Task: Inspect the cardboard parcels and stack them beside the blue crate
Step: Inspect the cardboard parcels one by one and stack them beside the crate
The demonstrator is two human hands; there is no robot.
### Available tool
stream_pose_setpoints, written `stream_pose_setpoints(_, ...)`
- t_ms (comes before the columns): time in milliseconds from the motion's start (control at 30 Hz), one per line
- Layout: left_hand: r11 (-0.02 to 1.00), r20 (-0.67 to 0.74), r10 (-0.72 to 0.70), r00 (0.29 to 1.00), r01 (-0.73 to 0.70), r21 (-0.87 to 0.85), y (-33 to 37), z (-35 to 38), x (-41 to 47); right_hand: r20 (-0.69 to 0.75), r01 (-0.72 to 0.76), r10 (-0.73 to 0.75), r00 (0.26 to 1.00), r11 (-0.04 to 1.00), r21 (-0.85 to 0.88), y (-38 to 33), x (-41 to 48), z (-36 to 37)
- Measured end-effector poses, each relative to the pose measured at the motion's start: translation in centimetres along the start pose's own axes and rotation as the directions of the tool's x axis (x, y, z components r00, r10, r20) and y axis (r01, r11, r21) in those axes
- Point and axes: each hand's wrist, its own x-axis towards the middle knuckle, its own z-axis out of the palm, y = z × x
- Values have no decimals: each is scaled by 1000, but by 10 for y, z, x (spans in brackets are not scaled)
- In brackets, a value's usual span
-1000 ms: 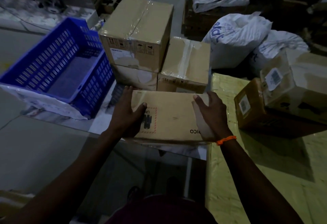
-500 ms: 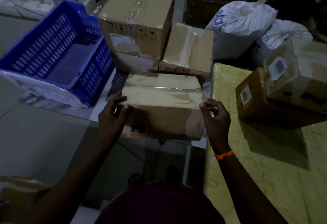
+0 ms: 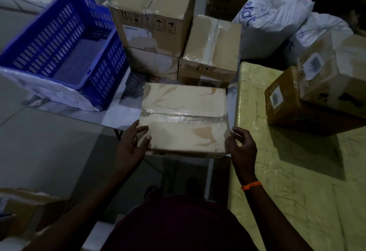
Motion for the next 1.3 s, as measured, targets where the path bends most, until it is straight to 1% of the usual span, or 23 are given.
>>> stream_pose_setpoints(67,992,-27,18,999,-15,127,-1,3,4,8,68,-67,998,992,-110,-6,5,1)
stream_pose_setpoints(100,979,-36,68,997,-60,195,-1,5,7,32,144,-141,990,972,-185,-10,9,4)
stream_pose_setpoints(133,960,-41,148,988,-133,247,-1,8,12,82,240,-227,971,934,-263,-14,13,10)
stream_pose_setpoints(167,928,-20,231,973,-214,304,-1,12,20,159,331,-294,942,886,-324,-20,16,18)
stream_pose_setpoints(200,880,32,293,956,-282,382,-1,19,30,245,398,-326,913,842,-363,-24,20,29)
stream_pose_setpoints(233,823,111,309,944,-324,466,1,27,42,325,442,-328,887,808,-390,-30,24,40)
stream_pose_setpoints(267,772,195,280,940,-341,536,6,35,55,392,469,-313,865,781,-413,-36,29,53)
stream_pose_setpoints(333,713,320,188,929,-353,606,14,51,81,490,504,-268,829,737,-450,-46,39,78)
stream_pose_setpoints(400,682,358,135,924,-349,643,18,65,99,545,526,-223,808,690,-497,-51,49,99)
stream_pose_setpoints(500,670,357,100,929,-328,666,12,72,111,560,525,-178,809,646,-554,-50,56,110)
stream_pose_setpoints(633,652,393,90,915,-353,671,5,72,113,583,540,-173,794,643,-544,-43,55,109)
stream_pose_setpoints(733,654,388,61,920,-331,680,13,71,111,590,536,-155,793,638,-553,-47,53,109)
stream_pose_setpoints(833,637,422,62,904,-361,681,19,65,99,625,563,-133,769,604,-564,-49,45,103)
stream_pose_setpoints(933,621,453,116,884,-420,661,10,56,71,670,620,-153,726,568,-542,-41,18,87)
stream_pose_setpoints(1033,614,467,171,868,-465,638,-5,46,38,707,645,-150,691,571,-509,-24,-9,64)
stream_pose_setpoints(1100,617,454,210,866,-478,625,-19,40,21,697,663,-183,693,542,-516,-11,-19,51)
stream_pose_setpoints(1167,600,450,232,863,-491,632,-27,38,14,684,682,-223,695,508,-527,-2,-24,45)
stream_pose_setpoints(1233,607,444,200,873,-466,643,-27,41,13,675,684,-242,697,506,-525,2,-26,45)
stream_pose_setpoints(1300,634,439,148,886,-425,646,-19,42,18,678,673,-230,698,532,-513,3,-23,46)
